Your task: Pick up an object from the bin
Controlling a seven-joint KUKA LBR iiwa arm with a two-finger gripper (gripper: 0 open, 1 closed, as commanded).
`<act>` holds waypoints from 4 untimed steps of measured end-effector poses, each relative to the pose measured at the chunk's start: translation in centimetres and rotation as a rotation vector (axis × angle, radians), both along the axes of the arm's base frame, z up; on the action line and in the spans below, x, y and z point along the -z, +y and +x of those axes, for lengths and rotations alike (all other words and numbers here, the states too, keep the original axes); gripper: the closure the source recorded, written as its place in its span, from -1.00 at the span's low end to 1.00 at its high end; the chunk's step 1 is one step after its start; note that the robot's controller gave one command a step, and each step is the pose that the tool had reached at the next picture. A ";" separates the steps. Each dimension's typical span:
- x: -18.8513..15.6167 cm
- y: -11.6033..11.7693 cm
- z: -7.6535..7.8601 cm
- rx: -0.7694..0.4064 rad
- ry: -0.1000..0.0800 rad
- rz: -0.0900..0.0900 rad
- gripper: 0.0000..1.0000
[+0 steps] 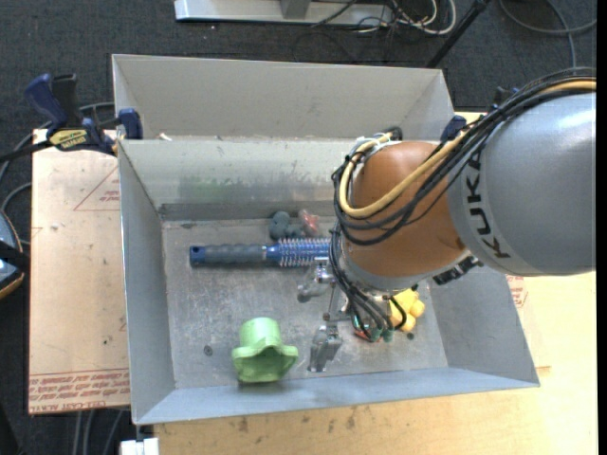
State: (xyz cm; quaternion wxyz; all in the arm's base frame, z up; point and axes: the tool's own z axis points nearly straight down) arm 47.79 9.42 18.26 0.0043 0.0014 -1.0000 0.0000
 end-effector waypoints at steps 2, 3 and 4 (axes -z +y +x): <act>8.0 8.8 0.4 -0.541 -0.019 0.006 -1.00; 7.8 10.1 0.4 -0.617 -0.012 0.004 -1.00; 10.7 10.0 1.2 -0.628 -0.036 0.004 -1.00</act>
Offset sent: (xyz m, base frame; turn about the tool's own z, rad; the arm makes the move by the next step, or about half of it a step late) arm 0.0018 0.0469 -0.1126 -0.5115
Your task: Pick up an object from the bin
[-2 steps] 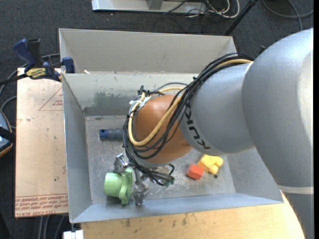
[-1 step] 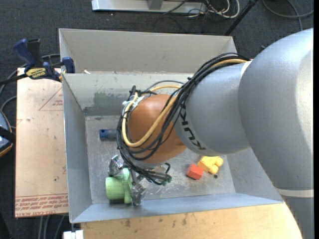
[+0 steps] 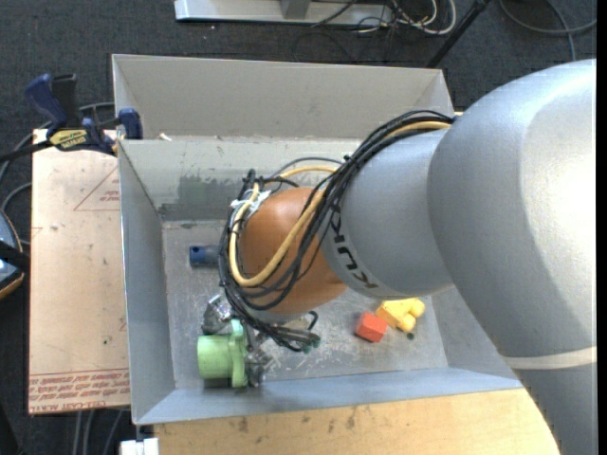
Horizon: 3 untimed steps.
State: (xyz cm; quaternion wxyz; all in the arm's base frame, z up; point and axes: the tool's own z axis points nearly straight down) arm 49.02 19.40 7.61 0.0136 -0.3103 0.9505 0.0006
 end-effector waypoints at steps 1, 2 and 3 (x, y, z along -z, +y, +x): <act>0.0 0.7 -0.1 -0.020 -0.001 -0.006 -1.00; -0.2 0.9 0.1 -0.016 -0.008 0.001 1.00; -12.5 1.0 0.3 -0.013 0.015 -0.005 1.00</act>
Offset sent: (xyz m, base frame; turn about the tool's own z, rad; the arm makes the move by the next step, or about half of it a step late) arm -0.0105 0.0083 -0.0061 -0.0243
